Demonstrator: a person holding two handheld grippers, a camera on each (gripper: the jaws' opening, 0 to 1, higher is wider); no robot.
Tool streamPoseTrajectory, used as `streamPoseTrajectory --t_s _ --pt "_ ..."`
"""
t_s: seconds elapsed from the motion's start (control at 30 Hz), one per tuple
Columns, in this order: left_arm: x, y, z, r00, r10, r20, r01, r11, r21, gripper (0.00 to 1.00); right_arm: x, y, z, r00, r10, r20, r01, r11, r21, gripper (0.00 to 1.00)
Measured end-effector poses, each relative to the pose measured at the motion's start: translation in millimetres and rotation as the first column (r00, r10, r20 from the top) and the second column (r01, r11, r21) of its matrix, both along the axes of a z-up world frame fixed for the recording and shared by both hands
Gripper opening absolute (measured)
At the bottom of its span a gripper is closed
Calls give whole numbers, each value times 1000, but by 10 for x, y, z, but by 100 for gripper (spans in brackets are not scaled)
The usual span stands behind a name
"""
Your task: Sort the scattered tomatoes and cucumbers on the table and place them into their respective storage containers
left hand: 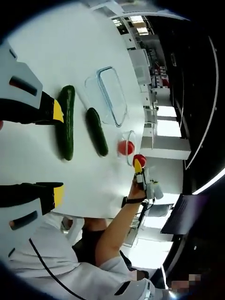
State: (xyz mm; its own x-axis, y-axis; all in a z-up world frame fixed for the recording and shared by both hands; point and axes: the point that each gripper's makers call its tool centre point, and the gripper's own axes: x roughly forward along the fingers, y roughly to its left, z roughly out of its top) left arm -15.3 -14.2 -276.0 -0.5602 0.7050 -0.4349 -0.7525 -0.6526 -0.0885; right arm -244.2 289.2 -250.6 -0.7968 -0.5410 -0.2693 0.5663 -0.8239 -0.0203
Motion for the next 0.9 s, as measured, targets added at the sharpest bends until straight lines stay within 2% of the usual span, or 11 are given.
streamPoseTrajectory --t_s 0.4,0.53,0.63,0.77,0.9 --pt "48 0 -81 1000 4 23 -4 1000 -12 49 -45 -14 -113 1000 -10 16 10 1000 20 41" --pt "25 4 -129 999 7 33 -6 1000 -22 48 -28 -50 -143 1000 -9 2 9 999 34 41" --pt "17 14 -137 1000 11 27 -10 999 -42 48 -25 -53 -131 1000 -14 2 14 1000 19 41" --pt "25 24 -136 1000 4 27 -3 999 -38 48 -46 -71 -137 999 -32 -24 32 999 16 41" --pt "35 3 -147 1000 12 27 -11 999 -42 48 -84 -116 -157 999 -30 -25 30 999 12 41"
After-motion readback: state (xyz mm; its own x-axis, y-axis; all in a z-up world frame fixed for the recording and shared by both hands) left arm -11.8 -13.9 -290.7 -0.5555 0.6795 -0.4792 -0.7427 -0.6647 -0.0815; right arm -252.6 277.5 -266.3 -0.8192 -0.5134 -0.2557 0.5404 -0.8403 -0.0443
